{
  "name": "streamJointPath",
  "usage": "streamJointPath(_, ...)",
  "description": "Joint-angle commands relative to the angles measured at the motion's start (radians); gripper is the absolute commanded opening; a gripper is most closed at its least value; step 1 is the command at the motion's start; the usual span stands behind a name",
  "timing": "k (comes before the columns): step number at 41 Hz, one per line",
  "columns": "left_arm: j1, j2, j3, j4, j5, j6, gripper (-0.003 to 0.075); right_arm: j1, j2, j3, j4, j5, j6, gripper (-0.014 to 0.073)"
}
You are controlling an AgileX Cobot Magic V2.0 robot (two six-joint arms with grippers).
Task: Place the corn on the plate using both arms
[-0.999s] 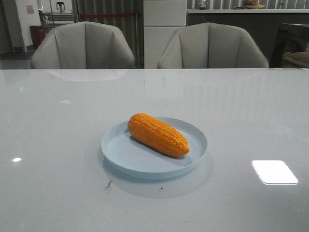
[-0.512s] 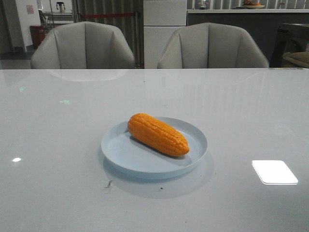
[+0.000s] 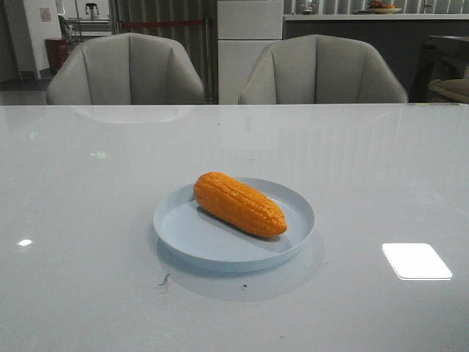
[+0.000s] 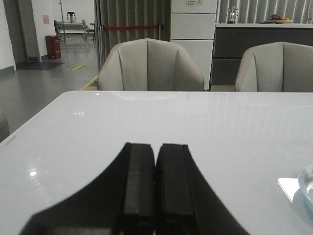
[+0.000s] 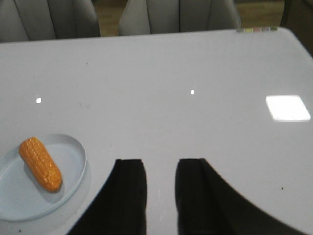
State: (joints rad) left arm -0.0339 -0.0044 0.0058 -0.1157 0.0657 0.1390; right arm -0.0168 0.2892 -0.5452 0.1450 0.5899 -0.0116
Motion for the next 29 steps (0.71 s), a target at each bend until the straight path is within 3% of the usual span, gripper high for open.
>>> streamJointPath(1,0.001,-0.018,0.038,-0.011,-0.079,-0.009,0.0089,-0.005,-0.081,0.038,-0.004,-0.175,-0.001,0.0192)
streamJointPath(11,0.001,-0.018,0.038,-0.011,-0.079,-0.009,0.0089,-0.005,-0.284,0.181,-0.004,-0.309,-0.001,0.0053)
streamJointPath(22,0.001,-0.018,0.038,-0.011,-0.079,-0.009,0.0089,-0.005,-0.318,0.41,-0.004,-0.614,-0.001,0.0054)
streamJointPath(29,0.001,-0.018,0.038,-0.011,-0.079,-0.009,0.0089,-0.005,-0.318,0.553,-0.004,-0.698,-0.001,0.0054)
